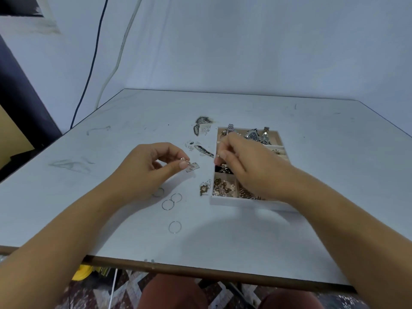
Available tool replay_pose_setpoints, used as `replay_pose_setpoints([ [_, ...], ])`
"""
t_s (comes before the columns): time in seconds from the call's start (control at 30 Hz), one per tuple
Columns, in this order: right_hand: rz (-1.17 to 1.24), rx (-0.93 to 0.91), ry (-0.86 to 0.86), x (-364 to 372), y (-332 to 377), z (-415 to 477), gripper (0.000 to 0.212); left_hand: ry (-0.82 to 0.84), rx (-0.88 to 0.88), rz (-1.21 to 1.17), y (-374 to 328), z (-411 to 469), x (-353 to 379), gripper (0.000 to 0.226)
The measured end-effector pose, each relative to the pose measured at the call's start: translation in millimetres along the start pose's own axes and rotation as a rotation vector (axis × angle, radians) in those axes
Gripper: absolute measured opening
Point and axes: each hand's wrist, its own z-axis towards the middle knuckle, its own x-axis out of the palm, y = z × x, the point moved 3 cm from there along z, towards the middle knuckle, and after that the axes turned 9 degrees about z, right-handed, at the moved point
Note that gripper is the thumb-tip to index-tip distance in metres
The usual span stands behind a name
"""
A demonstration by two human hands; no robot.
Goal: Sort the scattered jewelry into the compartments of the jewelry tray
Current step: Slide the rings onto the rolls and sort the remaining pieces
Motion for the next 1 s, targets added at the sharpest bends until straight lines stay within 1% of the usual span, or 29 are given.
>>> replay_pose_setpoints([
  [0.23, -0.061, -0.015, -0.086, -40.3, -25.6, -24.3, 0.012, 0.064, 0.113, -0.013, -36.4, 8.7, 21.0, 0.002],
  [0.4, -0.039, -0.033, -0.172, -34.9, -43.6, -36.0, 0.011, 0.115, 0.187, 0.025, -53.2, 11.7, 42.5, 0.008],
  [0.47, -0.043, -0.045, -0.195, -32.0, -50.5, -37.8, 0.013, 0.127, 0.201, 0.044, -57.9, 12.8, 48.3, 0.007],
  [0.77, 0.064, -0.053, -0.193, -30.6, -64.4, -45.4, 0.012, 0.140, 0.261, 0.130, -68.2, 17.6, 60.5, 0.006],
  [0.9, 0.073, -0.047, -0.199, -31.2, -63.0, -44.8, 0.013, 0.138, 0.353, 0.265, -65.9, 21.4, 68.5, 0.011],
  [1.0, 0.084, -0.047, -0.206, -32.6, -61.5, -45.6, 0.012, 0.159, 0.370, 0.369, -61.9, 24.1, 75.1, 0.015],
])
